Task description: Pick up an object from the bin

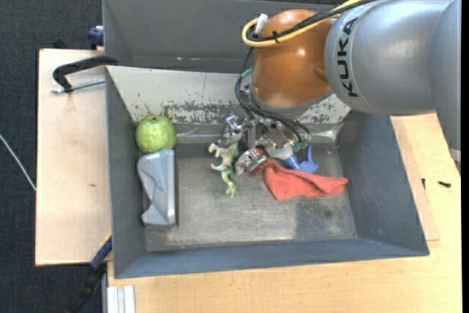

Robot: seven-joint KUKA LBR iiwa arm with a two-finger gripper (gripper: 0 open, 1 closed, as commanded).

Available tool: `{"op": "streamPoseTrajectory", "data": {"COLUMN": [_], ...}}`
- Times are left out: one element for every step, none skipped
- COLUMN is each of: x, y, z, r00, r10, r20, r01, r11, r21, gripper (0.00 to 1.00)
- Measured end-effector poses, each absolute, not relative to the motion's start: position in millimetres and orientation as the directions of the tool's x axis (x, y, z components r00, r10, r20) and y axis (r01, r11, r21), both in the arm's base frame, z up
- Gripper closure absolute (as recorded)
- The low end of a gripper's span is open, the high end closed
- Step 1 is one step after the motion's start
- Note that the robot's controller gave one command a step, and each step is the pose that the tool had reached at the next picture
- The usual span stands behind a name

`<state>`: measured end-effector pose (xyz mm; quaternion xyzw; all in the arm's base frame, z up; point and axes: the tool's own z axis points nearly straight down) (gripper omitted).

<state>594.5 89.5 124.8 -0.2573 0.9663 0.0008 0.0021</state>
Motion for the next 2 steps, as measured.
{"op": "streamPoseTrajectory", "data": {"x": [595.0, 595.3], "y": [90, 90], "z": [139, 151], "r00": [-0.868, -0.868], "r10": [-0.497, -0.497], "r20": [-0.005, -0.006], "r01": [-0.497, -0.497], "r11": [0.868, 0.868], "r21": [0.000, 0.000], "gripper": [1.00, 1.00]}}
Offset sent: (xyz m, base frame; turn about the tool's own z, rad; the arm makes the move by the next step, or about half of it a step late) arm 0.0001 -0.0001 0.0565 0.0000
